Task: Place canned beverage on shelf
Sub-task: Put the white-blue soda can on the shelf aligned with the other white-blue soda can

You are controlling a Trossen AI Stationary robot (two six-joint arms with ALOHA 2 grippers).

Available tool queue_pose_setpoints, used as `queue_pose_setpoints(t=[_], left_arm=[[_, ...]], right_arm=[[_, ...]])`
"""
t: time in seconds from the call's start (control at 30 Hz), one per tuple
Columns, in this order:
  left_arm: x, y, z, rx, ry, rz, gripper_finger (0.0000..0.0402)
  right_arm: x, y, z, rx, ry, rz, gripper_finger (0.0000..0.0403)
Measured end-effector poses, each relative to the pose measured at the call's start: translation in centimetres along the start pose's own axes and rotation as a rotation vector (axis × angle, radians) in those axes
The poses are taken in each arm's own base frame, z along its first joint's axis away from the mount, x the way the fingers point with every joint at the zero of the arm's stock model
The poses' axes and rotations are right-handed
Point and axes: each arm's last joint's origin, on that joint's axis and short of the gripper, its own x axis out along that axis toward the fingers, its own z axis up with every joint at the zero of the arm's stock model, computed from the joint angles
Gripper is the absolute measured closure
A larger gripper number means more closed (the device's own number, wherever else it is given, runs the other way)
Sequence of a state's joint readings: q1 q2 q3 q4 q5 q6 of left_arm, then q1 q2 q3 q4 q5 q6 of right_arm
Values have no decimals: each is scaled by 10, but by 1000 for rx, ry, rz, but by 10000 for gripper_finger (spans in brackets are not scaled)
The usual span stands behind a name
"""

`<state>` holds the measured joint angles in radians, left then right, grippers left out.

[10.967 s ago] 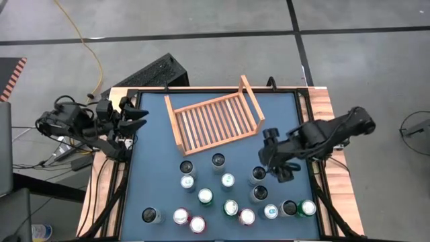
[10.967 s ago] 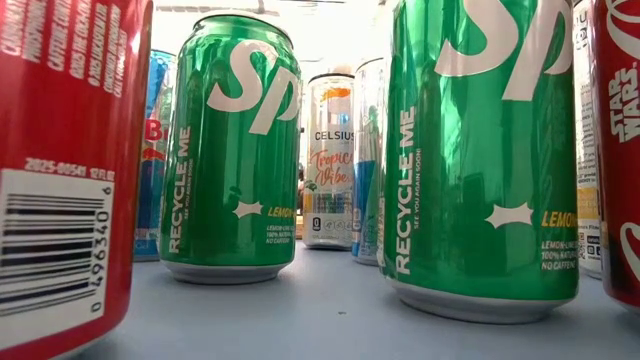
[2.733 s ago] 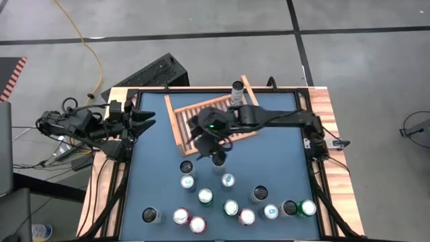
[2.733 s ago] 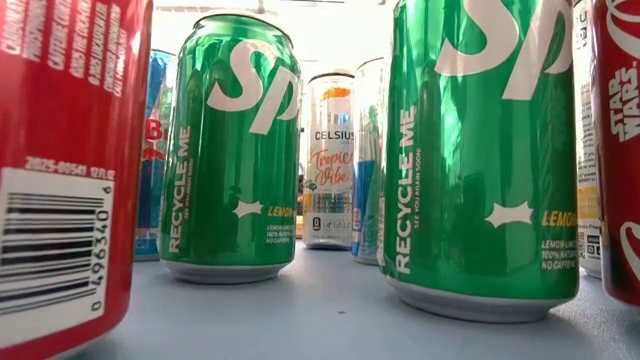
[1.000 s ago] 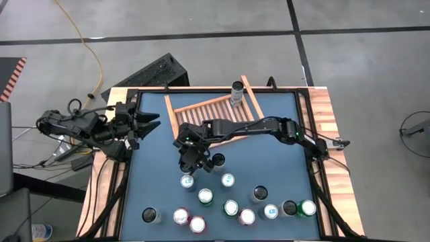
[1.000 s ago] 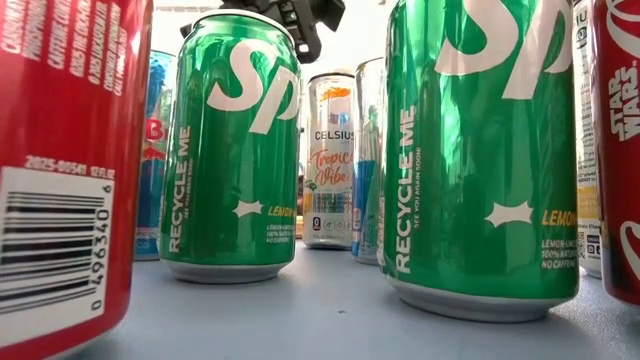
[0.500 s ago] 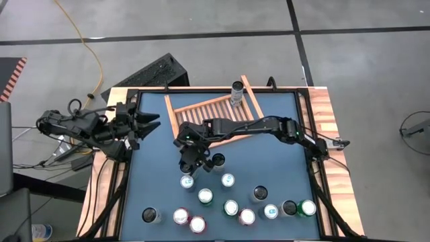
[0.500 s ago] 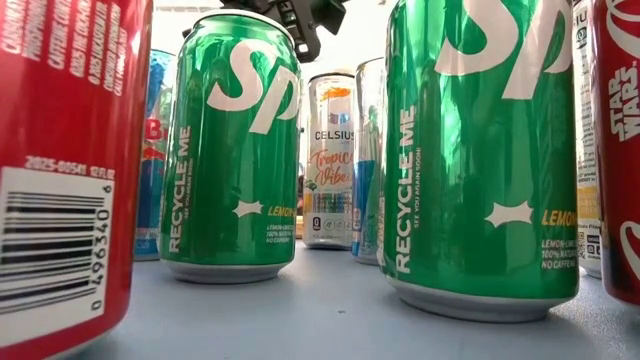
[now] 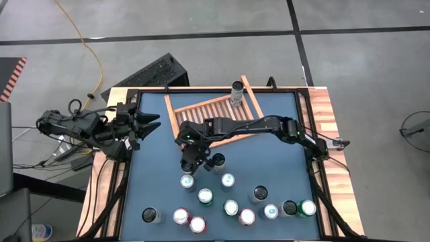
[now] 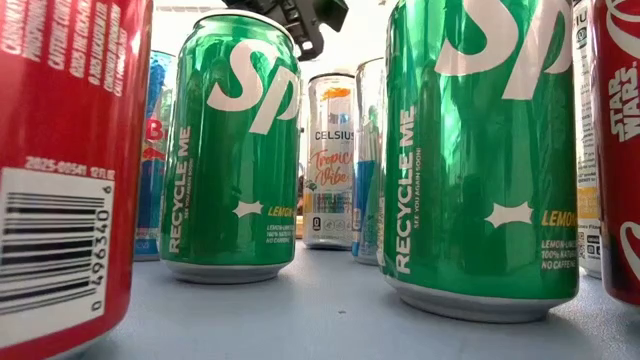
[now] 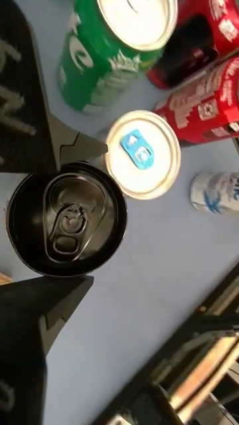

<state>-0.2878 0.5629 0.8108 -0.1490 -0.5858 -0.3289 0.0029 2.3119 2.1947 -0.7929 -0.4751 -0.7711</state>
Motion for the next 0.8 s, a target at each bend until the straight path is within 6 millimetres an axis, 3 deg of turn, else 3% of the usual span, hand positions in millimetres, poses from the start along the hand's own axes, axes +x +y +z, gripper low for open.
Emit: queue_pose_setpoints(t=[0.47, 0.6, 0.8], left_arm=[[0, 0, 0, 10, 0, 0, 236], [0, 0, 0, 11, 3, -5, 236], [0, 0, -1, 19, 15, -5, 236]], right_arm=[[-48, -20, 6, 86, 6, -53, 267], [-70, -24, 2, 139, 8, -71, 267], [-127, -31, 4, 163, -23, -177, 268]])
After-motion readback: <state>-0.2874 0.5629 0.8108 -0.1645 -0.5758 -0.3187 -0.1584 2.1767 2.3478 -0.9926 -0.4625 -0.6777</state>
